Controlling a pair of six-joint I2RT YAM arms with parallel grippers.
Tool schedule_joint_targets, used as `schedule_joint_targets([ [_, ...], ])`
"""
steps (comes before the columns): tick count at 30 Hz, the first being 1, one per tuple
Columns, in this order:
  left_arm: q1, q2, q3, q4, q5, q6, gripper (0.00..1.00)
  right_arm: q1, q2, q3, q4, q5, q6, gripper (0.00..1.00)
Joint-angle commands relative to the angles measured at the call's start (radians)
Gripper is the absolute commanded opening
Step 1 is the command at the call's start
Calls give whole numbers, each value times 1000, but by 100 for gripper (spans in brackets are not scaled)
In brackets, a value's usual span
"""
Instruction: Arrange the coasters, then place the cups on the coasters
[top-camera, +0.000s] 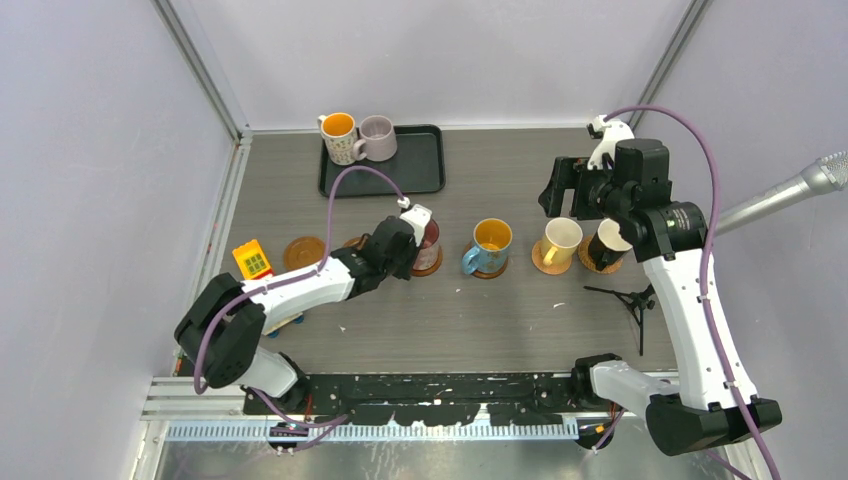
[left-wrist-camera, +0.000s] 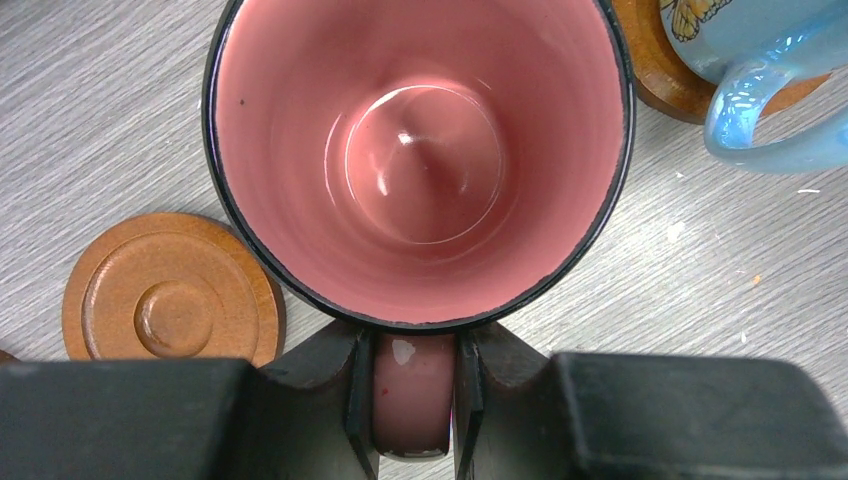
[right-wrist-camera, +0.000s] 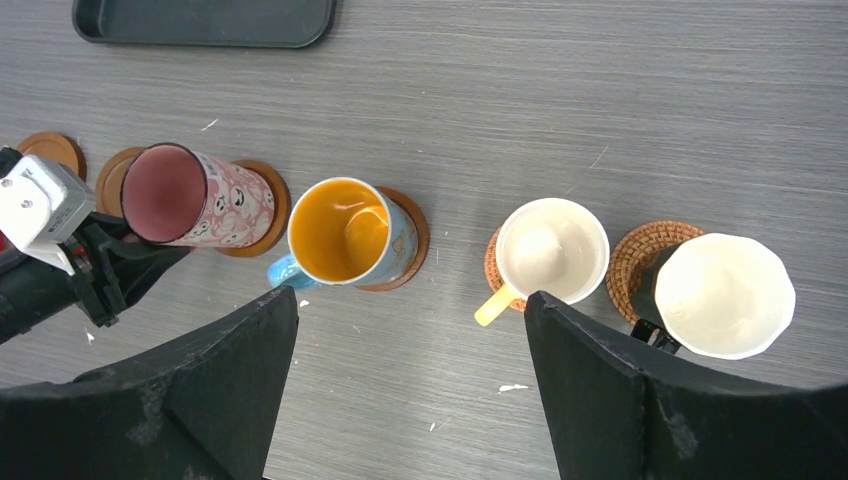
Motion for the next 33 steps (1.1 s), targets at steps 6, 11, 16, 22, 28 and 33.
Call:
schedule_joint_targets([
  [6,-2,-17,3,106,25,-45,28,-4,-17,-3,20,9,-6,88],
  [11,-3,-55,-17,63,57,-62,42,-6,-21,-6,23,8,-4,88],
  [16,-17,-93,-6,-6,74,-70,54,-7,-21,-8,24,-3,7,88],
  [22,-20,-172,23,-138,97,-54,68,-7,-19,-5,27,-10,8,88],
  [28,7,-300,126,-335,191,12,87,-7,-17,-7,30,-22,10,88],
  [33,175,-262,324,-455,415,73,96,-6,-6,2,34,-33,17,88],
])
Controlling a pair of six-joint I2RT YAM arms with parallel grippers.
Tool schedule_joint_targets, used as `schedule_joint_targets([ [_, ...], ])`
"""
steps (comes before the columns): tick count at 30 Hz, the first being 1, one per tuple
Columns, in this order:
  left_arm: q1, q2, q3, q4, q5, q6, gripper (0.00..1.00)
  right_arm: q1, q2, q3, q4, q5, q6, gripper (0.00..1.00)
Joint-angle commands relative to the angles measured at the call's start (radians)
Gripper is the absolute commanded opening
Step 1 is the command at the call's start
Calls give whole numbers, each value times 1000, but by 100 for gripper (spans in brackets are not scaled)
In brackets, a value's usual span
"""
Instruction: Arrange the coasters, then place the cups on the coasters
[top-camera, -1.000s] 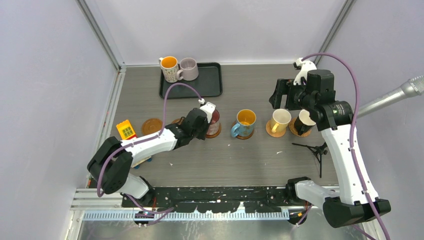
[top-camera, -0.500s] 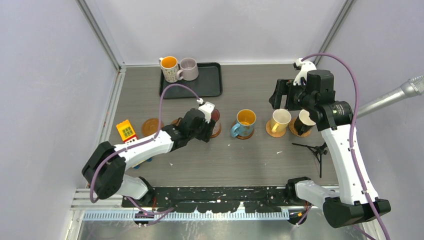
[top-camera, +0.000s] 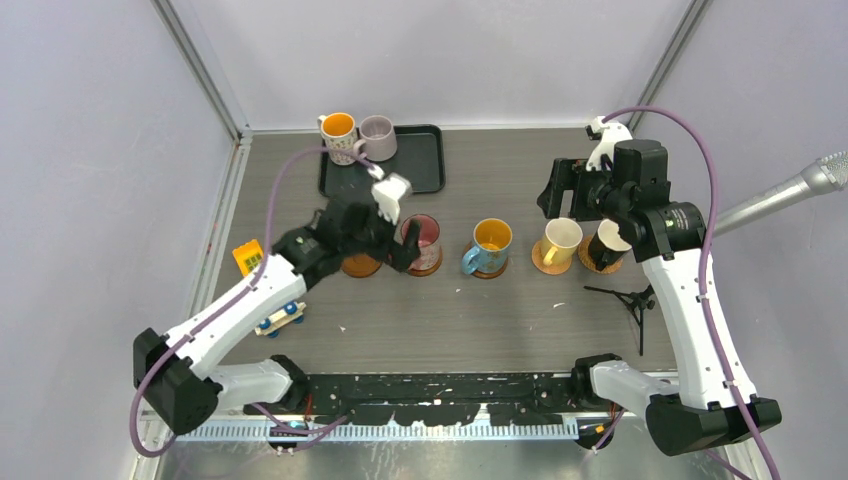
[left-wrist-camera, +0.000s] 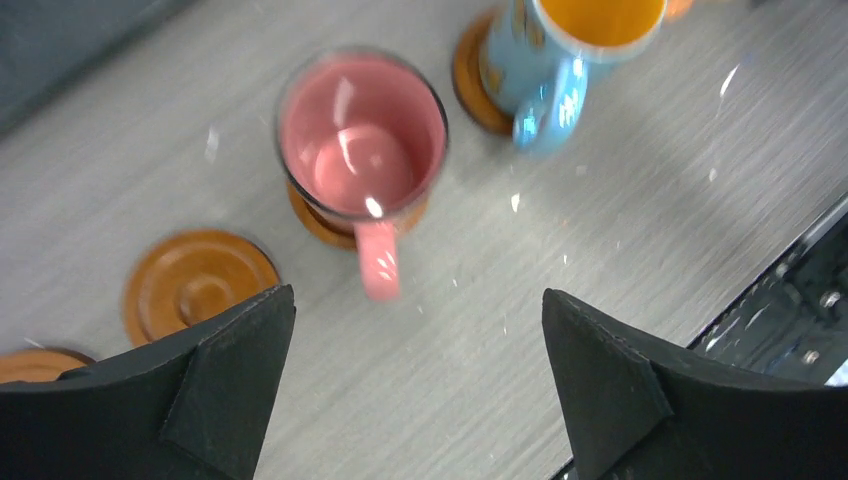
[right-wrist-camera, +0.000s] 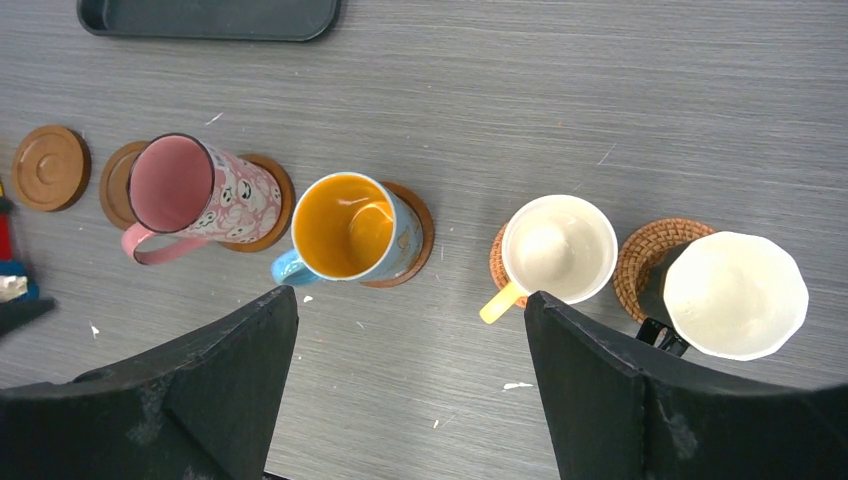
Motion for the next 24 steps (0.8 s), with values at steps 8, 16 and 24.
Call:
schedule_joint_targets([
  [8,342,289,419,-94,131,139,97,-4,17,27,33,-15,3,88],
  [16,511,603,681,-72,179,195,92,-4,38,38,30,1,-14,88],
  [24,689,861,939,-59,369,241,91,-5,50,35,32,12,-22,88],
])
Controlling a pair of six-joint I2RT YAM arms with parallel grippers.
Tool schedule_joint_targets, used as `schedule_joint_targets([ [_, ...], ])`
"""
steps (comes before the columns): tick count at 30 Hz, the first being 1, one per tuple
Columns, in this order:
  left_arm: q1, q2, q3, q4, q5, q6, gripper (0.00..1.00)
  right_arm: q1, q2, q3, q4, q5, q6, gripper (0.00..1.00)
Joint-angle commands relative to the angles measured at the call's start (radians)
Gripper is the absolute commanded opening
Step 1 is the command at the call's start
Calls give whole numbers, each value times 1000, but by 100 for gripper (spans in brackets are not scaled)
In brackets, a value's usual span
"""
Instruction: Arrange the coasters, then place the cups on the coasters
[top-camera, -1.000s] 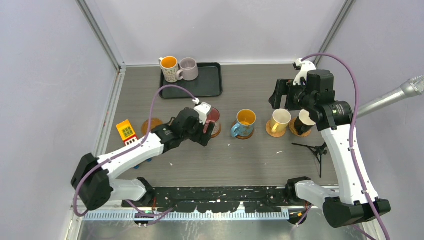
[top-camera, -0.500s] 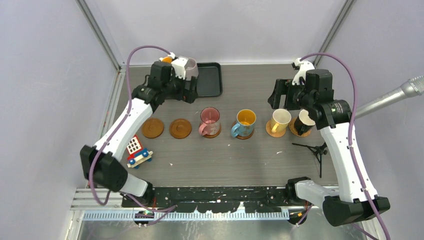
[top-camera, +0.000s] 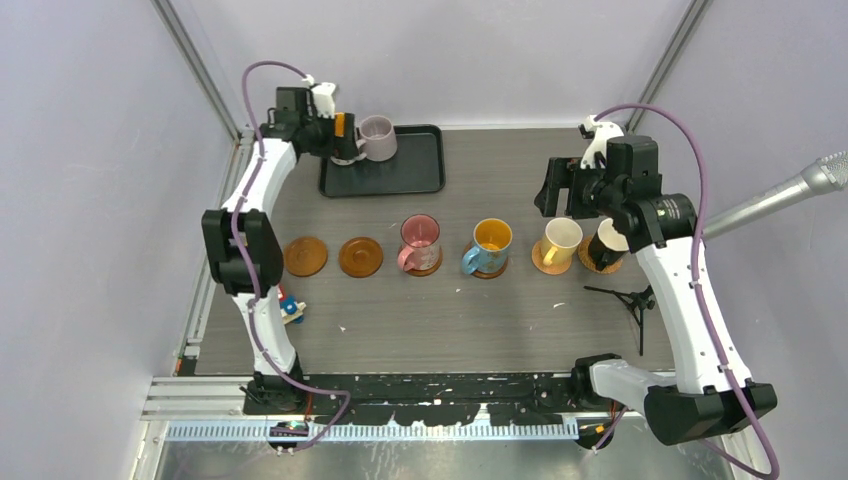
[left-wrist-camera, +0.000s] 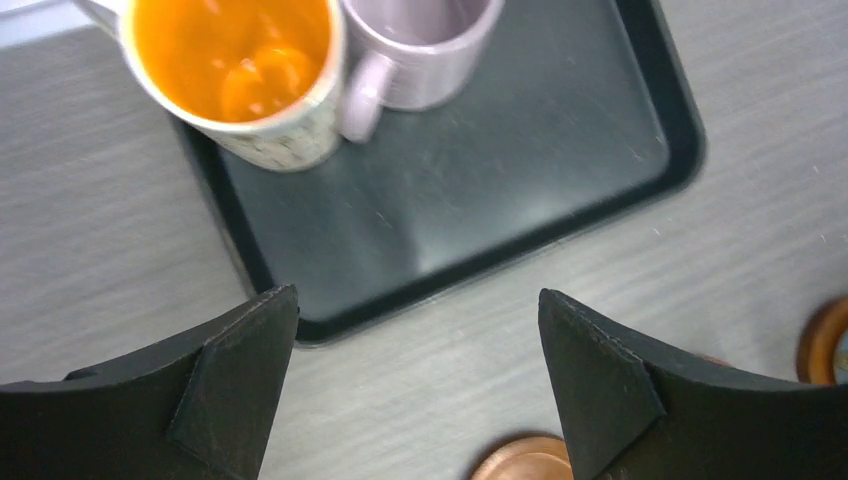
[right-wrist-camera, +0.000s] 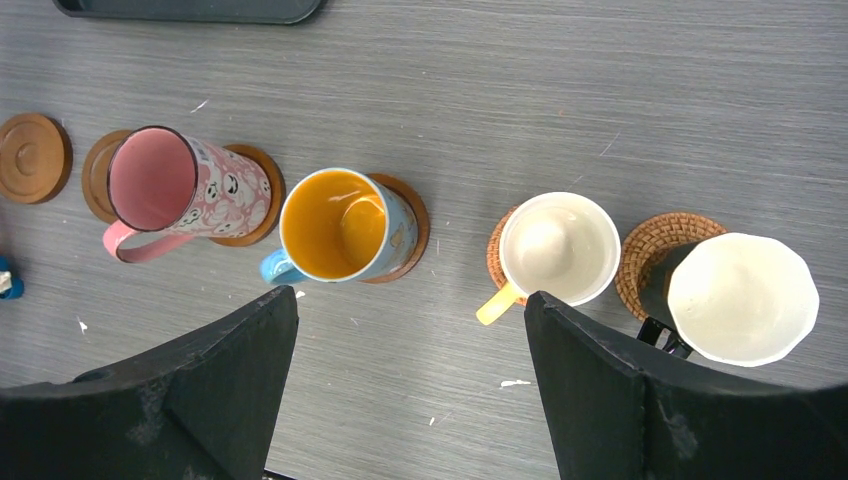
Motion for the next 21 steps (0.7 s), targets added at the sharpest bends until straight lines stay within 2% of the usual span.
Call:
schedule_joint_targets([
  [1,77,108,169,18,128,48,91,-6,5,33,30,16,-17,88],
  [9,182,347,491,16,260,-21,95,-5,22,38,30,19,-20,88],
  [14,186,430,558,104,275,-99,95,-4,37,48,28,15,-18,88],
  [18,186,507,633,114,283,-187,92,-5,46,59,17,12,-22,88],
  [21,183,521,632,135,320,-235,90,-4,53,70,7,15,-28,88],
])
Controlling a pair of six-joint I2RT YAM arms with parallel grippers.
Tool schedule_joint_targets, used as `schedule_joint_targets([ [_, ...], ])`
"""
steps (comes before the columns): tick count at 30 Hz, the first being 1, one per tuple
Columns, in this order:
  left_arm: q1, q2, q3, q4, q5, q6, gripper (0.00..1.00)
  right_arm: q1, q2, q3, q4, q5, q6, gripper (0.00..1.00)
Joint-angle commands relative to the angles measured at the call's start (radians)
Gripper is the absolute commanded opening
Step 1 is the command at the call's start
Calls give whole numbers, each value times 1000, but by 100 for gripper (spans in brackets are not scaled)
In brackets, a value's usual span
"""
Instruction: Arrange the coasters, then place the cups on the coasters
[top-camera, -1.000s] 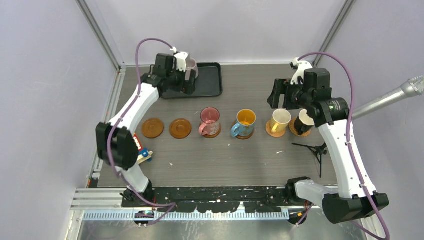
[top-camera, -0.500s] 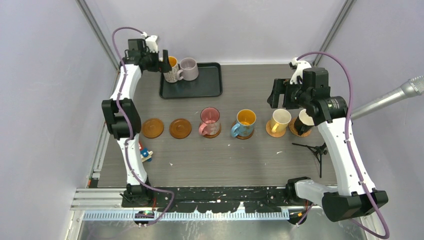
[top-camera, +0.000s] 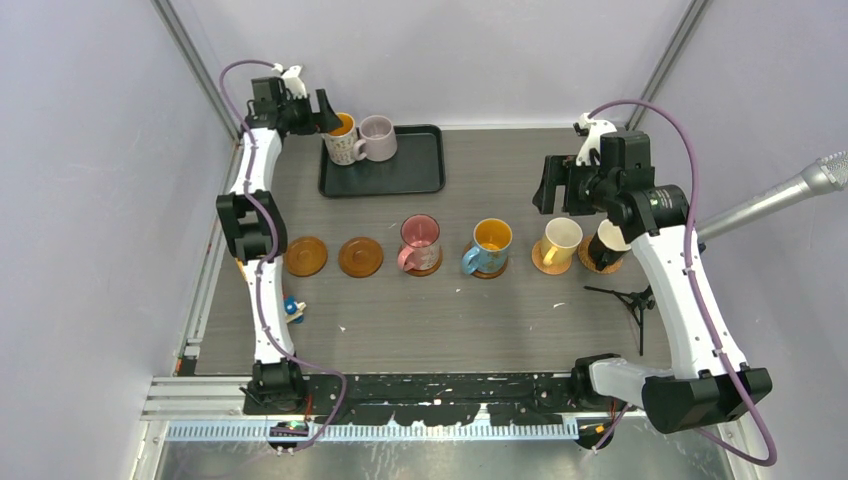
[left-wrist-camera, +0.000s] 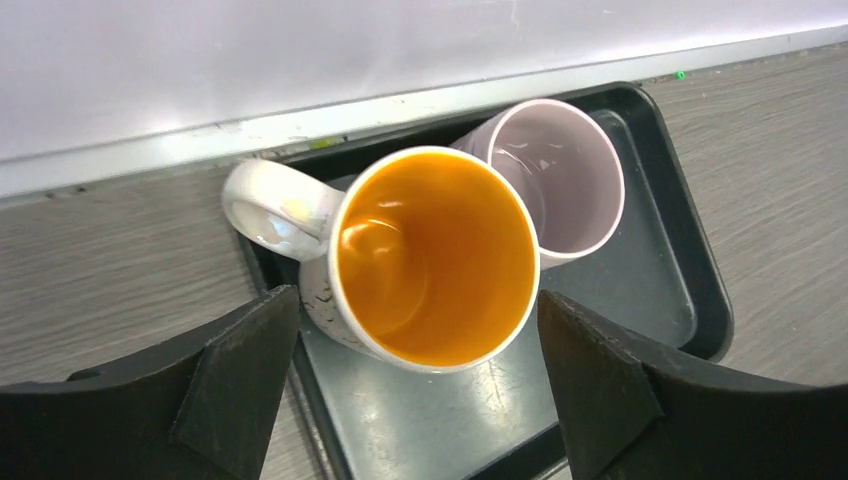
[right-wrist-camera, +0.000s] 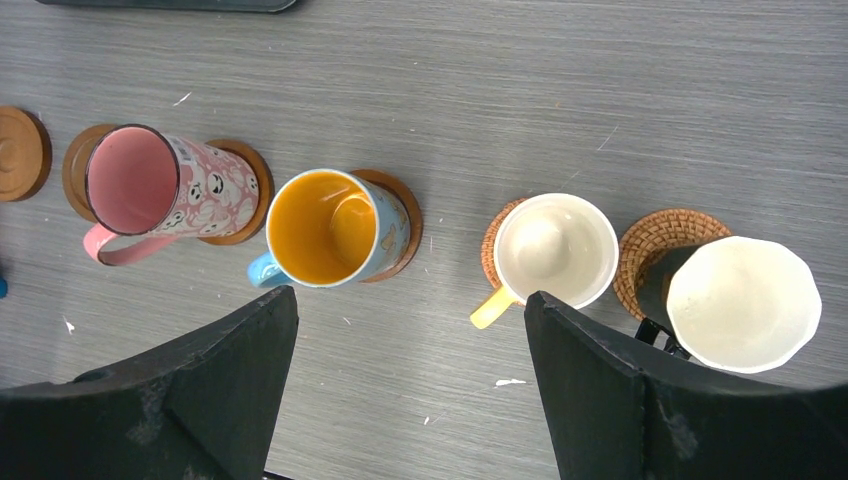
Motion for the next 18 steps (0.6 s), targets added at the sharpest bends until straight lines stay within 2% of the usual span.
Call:
schedule_joint_targets([
  [1,-10,15,37,76,75,-104,89,-4,4,64,8,5,-24,88],
  [6,-36,-46,-70,88,87,-90,86,-5,15,75,4,3,-27,88],
  [10,-60,-153,-261,150,102,-67,85,-6,15,76,5,4,-26,88],
  [14,-82,-242,-407,174,126,1,85,-5,15,65,9,-9,-20,88],
  [18,-150,-295,-483,168,158,73,85,-5,20,63,17,-18,-12,88],
])
